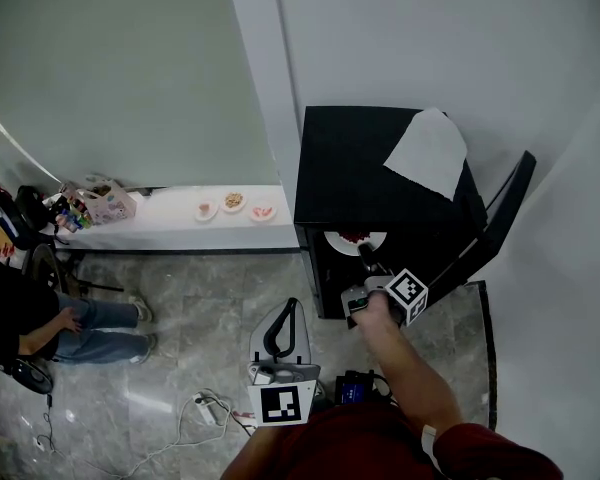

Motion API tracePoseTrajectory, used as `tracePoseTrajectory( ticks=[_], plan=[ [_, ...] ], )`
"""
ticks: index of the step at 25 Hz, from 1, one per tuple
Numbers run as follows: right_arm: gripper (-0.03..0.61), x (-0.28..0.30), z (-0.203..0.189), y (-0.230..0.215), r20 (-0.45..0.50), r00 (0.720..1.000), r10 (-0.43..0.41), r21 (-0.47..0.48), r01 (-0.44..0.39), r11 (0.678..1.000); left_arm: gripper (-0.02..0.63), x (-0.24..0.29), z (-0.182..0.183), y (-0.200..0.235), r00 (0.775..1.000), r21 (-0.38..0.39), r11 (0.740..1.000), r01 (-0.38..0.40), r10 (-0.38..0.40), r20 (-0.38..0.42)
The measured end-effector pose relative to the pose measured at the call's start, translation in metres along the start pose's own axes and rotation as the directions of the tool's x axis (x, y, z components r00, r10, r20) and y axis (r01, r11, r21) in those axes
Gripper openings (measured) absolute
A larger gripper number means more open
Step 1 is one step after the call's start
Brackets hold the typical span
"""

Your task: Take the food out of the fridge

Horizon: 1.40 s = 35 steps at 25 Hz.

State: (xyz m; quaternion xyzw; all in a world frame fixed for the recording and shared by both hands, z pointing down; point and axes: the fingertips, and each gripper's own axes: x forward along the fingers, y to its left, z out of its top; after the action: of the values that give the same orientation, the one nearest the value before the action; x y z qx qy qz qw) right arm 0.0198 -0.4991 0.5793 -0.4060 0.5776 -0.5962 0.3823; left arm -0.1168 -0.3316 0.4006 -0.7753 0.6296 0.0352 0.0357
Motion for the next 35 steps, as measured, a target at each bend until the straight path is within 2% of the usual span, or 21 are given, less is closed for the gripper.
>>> tracePoseTrajectory(
  ticks=[11, 26, 30, 35],
  plan=[
    [0.034, -0.05, -0.015, 0.012, -0.021, 0.999, -0.044, 0.016, 0.044, 0.999, 0.015, 0.002, -0.004, 0.0, 1.0, 0.001, 1.0, -0.003, 0.003, 0.005],
    [0.034, -0.143, -0.033, 0.004, -0.076, 0.99, -0.118, 0.05, 0.122, 0.991, 0.015, 0.005, -0.012, 0.0, 1.0, -0.001, 1.0, -0.006, 0.006, 0.005],
    [0.034, -0.152, -0.037, 0.005, -0.09, 0.988, -0.126, 0.056, 0.131, 0.99, 0.015, 0.005, -0.013, -0.002, 1.0, 0.003, 1.0, -0.002, 0.002, -0.001],
    [0.034, -0.153, -0.04, 0.027, -0.108, 0.988, -0.109, 0.071, 0.117, 0.991, 0.015, 0.005, -0.013, 0.0, 1.0, 0.008, 1.0, 0.0, 0.0, -0.001]
  ],
)
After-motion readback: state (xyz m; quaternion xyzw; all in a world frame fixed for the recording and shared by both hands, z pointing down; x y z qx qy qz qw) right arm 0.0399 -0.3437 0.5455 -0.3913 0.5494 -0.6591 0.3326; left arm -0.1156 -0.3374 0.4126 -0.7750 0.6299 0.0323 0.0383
